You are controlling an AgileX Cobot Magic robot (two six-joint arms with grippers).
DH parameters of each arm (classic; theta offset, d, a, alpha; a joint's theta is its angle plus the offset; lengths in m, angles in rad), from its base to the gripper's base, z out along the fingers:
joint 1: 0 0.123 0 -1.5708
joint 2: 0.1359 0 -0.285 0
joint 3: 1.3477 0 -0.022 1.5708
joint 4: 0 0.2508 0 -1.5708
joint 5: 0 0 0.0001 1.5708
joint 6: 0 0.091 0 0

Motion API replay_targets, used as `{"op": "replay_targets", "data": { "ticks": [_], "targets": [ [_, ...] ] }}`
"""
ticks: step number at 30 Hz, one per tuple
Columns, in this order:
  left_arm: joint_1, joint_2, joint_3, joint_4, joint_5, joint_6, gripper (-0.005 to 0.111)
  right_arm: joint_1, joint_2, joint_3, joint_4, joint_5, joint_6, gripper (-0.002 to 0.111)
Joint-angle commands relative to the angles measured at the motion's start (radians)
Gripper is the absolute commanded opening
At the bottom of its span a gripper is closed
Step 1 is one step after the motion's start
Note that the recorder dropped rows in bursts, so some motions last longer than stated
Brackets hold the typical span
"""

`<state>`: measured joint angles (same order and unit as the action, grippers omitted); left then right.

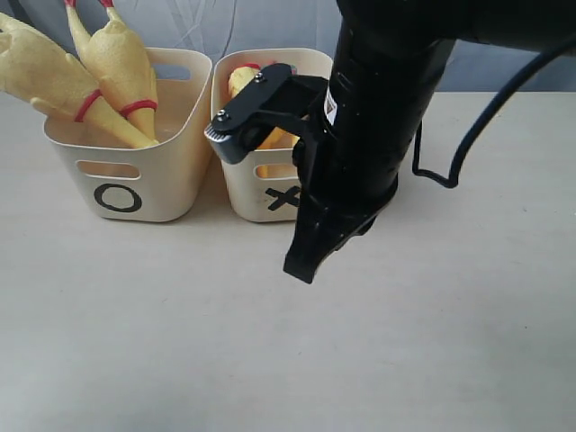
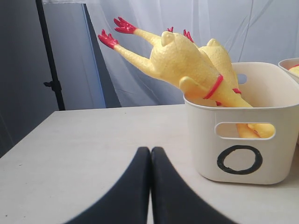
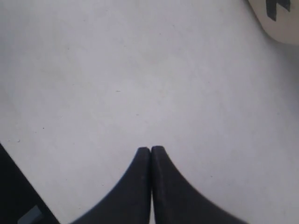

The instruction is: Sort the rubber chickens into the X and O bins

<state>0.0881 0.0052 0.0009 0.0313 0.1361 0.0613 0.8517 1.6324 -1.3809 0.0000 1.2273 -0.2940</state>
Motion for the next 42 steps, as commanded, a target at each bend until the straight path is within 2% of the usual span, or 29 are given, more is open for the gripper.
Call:
{"op": "replay_targets", "data": {
  "ticks": [1,5,12,14,17,20,23,26,28,30,33,42],
  "targets": [
    [-0.008,-0.005,-0.001,-0.003,-0.003,-0.004,0.000,-0.002,-0.053,0.005,0.000,-0.006,0.000,-0.001],
    [-0.008,-0.005,-0.001,-0.003,-0.003,-0.004,0.000,-0.002,-0.169,0.022,-0.174,-0.006,0.020,-0.001],
    [-0.008,-0.005,-0.001,-0.003,-0.003,-0.004,0.000,-0.006,-0.493,0.135,-0.565,-0.006,0.255,-0.001],
    [-0.008,-0.005,-0.001,-0.003,-0.003,-0.004,0.000,-0.038,-0.586,0.180,-0.618,-0.006,0.306,-0.001],
    [-0.008,-0.005,-0.001,-0.003,-0.003,-0.004,0.000,-0.145,-0.715,0.247,-0.618,-0.006,0.375,-0.001],
    [-0.008,-0.005,-0.001,-0.003,-0.003,-0.004,0.000,-0.317,-0.847,0.315,-0.618,-0.045,0.406,-0.001],
    [-0.008,-0.005,-0.001,-0.003,-0.003,-0.004,0.000,-0.512,-0.983,0.402,-0.611,-0.272,0.406,-0.001],
    [-0.008,-0.005,-0.001,-0.003,-0.003,-0.004,0.000,-0.705,-1.096,0.491,-0.525,-0.537,0.404,-0.001],
    [-0.008,-0.005,-0.001,-0.003,-0.003,-0.004,0.000,-0.816,-1.166,0.558,-0.411,-0.675,0.396,-0.001],
    [-0.008,-0.005,-0.001,-0.003,-0.003,-0.004,0.000,-0.883,-1.226,0.623,-0.289,-0.751,0.368,-0.001],
    [-0.008,-0.005,-0.001,-0.003,-0.003,-0.004,0.000,-0.922,-1.316,0.741,-0.156,-0.806,0.322,-0.001],
    [-0.008,-0.005,-0.001,-0.003,-0.003,-0.004,0.000,-0.920,-1.522,1.115,-0.092,-1.028,0.364,-0.001]
  ]
}}
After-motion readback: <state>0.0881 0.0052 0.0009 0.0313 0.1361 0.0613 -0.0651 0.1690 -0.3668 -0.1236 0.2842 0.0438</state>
